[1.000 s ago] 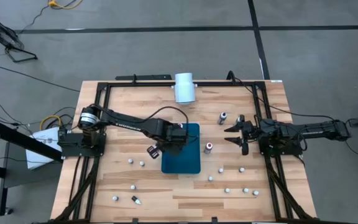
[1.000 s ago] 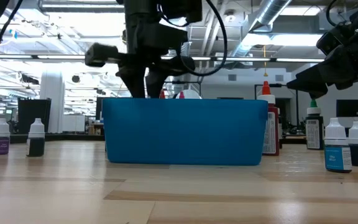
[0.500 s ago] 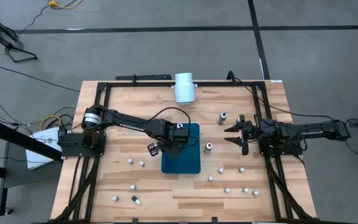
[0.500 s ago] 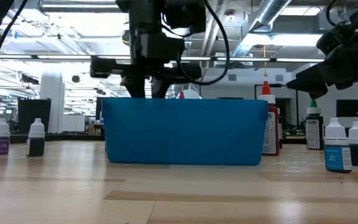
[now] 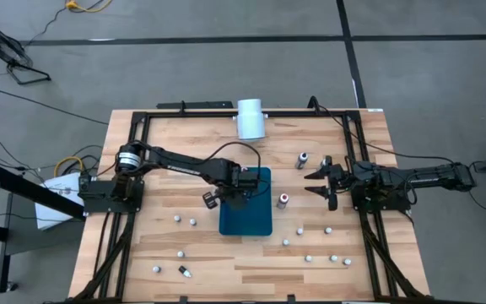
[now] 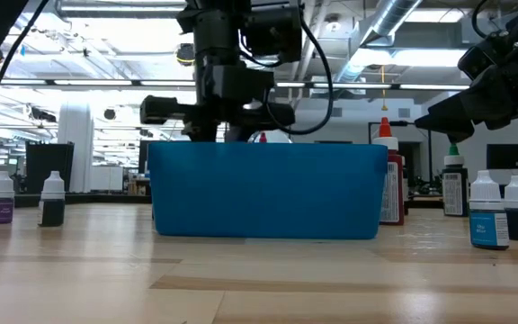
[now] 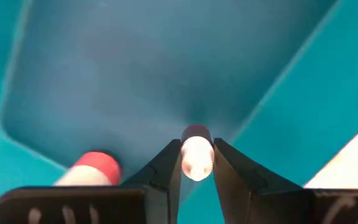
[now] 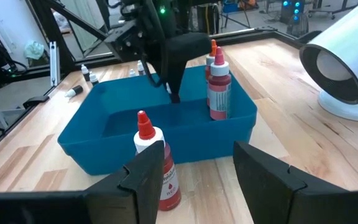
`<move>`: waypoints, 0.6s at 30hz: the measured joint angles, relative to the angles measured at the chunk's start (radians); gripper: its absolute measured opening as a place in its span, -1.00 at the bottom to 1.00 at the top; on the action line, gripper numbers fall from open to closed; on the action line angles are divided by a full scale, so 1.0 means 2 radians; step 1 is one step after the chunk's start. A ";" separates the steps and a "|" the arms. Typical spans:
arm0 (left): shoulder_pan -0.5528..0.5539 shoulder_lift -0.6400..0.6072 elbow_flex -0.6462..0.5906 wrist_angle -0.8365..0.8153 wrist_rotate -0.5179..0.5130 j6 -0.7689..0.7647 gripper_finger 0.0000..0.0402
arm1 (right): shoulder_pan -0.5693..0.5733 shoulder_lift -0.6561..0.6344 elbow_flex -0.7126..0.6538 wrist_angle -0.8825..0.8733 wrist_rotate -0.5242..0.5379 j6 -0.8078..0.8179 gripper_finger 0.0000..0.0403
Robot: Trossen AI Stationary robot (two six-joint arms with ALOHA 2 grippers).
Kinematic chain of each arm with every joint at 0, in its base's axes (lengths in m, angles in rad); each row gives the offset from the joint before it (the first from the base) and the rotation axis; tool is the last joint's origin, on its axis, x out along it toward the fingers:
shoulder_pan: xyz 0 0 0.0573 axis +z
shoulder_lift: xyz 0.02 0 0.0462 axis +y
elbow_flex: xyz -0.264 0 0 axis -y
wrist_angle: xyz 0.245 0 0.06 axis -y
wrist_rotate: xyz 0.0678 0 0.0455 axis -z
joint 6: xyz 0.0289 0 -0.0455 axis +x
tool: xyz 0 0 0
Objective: Pick & Place food coloring
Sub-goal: Put the small yellow food coloring bottle into the blue bin
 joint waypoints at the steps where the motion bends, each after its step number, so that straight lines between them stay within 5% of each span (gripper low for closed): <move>1: 0.000 0.000 0.000 0.002 0.000 0.000 -0.66 | 0.000 0.000 0.000 0.000 0.000 0.000 -0.09; 18: 0.003 0.000 -0.023 0.013 -0.006 -0.077 -0.66 | 0.000 0.000 0.000 -0.001 0.000 0.000 -0.09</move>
